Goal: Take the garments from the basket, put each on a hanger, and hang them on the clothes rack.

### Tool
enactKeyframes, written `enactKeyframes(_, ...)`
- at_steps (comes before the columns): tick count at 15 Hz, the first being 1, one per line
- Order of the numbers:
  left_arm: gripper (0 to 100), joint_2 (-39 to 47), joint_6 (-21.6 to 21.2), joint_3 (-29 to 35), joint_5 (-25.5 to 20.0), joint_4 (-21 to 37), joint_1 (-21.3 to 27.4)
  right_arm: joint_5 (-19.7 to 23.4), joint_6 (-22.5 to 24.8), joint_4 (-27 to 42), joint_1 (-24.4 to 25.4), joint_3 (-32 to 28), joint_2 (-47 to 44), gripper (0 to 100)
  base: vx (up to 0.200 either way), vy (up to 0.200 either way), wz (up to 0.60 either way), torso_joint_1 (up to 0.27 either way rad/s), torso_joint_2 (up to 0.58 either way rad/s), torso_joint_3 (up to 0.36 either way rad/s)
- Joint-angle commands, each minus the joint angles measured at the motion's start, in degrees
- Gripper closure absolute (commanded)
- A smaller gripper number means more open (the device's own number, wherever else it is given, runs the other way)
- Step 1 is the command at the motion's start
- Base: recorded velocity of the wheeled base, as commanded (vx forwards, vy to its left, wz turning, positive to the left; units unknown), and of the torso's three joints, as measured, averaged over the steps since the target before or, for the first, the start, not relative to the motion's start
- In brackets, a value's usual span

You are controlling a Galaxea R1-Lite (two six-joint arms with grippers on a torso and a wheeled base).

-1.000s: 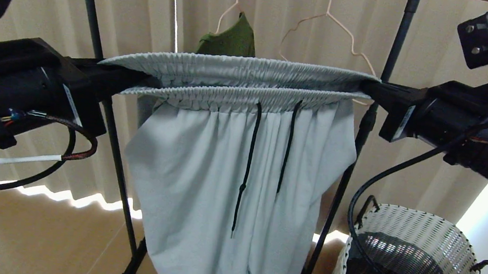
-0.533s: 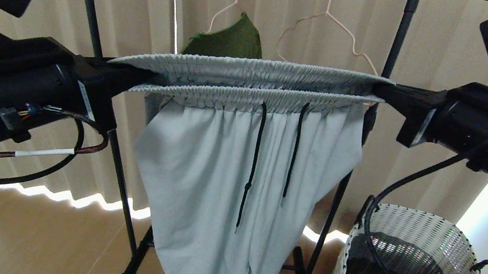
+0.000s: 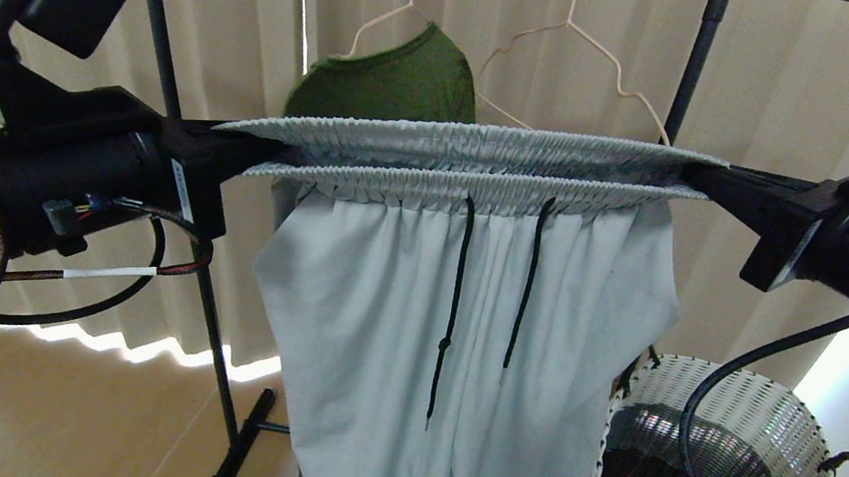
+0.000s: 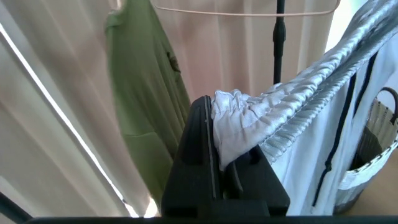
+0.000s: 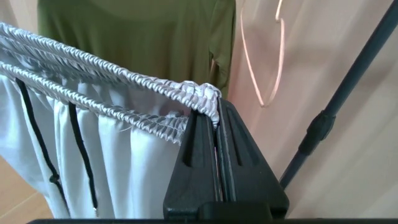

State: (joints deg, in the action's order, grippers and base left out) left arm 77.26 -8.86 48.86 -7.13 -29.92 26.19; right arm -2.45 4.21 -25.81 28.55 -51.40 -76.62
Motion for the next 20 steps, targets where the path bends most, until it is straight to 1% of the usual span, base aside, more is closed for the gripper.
enactKeyframes(1, 100, 0.17, -0.01, -0.08, 0.01, 0.03, 0.01, -0.01, 0.01, 0.14, 0.01, 0.24, 0.33, 100, 0.0, 0.0, 0.0, 0.0, 0.0, 0.0)
enactKeyframes(6, 100, 0.08, -0.01, 0.01, 0.01, 0.03, -0.52, 0.08, 0.01, 0.41, 0.01, 0.42, 0.07, 100, 0.0, 0.0, 0.0, 0.0, 0.0, 0.0)
enactKeyframes(7, 100, 0.08, -0.01, 0.01, 0.01, 0.03, -0.7, 0.08, 0.01, 0.41, 0.1, 0.51, -0.02, 0, 0.0, 0.0, 0.0, 0.0, 0.0, 0.0)
enactKeyframes(9, 100, 0.08, 0.16, -0.08, 0.01, 0.03, -1.05, 0.08, -0.07, 0.32, 0.1, 1.47, 0.07, 0, 0.0, 0.0, 0.0, 0.0, 0.0, 0.0)
enactKeyframes(11, 100, -0.27, 0.07, -0.7, 0.01, 0.03, -3.25, 0.17, -0.16, -0.3, 0.1, 3.23, 0.42, 0, 0.0, 0.0, 0.0, 0.0, 0.0, 0.0)
enactKeyframes(13, 100, -0.45, -0.01, -1.57, 0.1, 0.03, -4.92, 0.17, -0.34, -0.38, 0.1, 3.67, 0.33, 0, 0.0, 0.0, 0.0, 0.0, 0.0, 0.0)
enactKeyframes(14, 100, -0.62, -0.01, -2.28, 0.19, -0.05, -5.97, 0.34, -1.31, -0.38, 0.1, 3.76, 0.42, 0, 0.0, 0.0, 0.0, 0.0, 0.0, 0.0)
enactKeyframes(15, 100, -1.06, -0.01, -2.81, 0.28, -0.05, -6.94, 2.1, -2.27, -0.38, 0.1, 4.11, 0.68, 0, 0.0, 0.0, 0.0, 0.0, 0.0, 0.0)
enactKeyframes(18, 100, -1.68, -0.01, -3.42, 0.28, 0.03, -10.28, 11.06, -3.06, -0.38, 0.1, 6.57, 3.32, 0, 0.0, 0.0, 0.0, 0.0, 0.0, 0.0)
enactKeyframes(19, 100, -1.77, 0.07, -3.95, 0.36, 0.03, -10.72, 12.12, -3.06, -0.38, 0.1, 7.01, 3.67, 0, 0.0, 0.0, 0.0, 0.0, 0.0, 0.0)
enactKeyframes(20, 100, -1.77, 0.07, -4.3, 0.36, 0.03, -10.8, 12.21, -3.06, -0.38, 0.1, 7.27, 3.76, 0, 0.0, 0.0, 0.0, 0.0, 0.0, 0.0)
